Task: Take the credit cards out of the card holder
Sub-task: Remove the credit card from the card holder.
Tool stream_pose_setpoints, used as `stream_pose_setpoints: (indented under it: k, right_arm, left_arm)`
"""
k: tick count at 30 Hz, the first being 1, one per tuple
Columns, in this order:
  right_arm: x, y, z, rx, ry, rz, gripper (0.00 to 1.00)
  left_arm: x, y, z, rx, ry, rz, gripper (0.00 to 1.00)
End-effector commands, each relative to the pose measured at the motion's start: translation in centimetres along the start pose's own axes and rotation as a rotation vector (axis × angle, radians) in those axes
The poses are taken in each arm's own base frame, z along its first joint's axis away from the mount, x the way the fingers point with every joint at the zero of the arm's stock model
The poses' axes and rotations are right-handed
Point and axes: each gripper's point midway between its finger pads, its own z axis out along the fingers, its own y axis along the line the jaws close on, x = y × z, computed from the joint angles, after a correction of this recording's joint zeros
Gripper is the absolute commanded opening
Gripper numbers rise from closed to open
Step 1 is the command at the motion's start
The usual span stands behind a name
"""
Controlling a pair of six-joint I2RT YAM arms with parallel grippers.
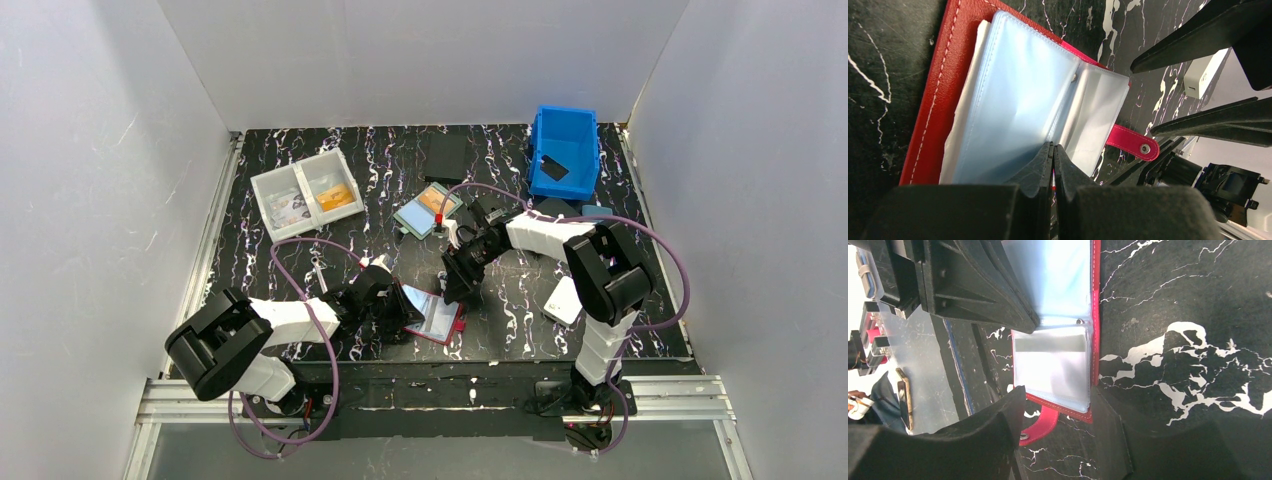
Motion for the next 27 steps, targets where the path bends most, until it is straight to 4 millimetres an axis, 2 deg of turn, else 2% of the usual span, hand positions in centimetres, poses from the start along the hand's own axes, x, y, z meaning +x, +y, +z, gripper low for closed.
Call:
stream_pose_setpoints:
  k: [1,9,27]
  right_arm:
    - [-1.1,0.9,-0.7,-0.003,-0.021,-0.05,0.59]
    - [-0.7,-0.6,-0.6,0.063,0.003,-0.029,0.6]
    - [0.0,0.5,0.2,-0.014,0.04,-0.019,0.58]
  left_arm:
    - [1.3,3.3,0.0,-0.108,0.038,0.0,0.0]
    - [1.3,3.3,0.0,-0.107,0.038,-0.001,0.0]
    - [1.3,3.3,0.1,-0.109,0.038,-0.003,0.0]
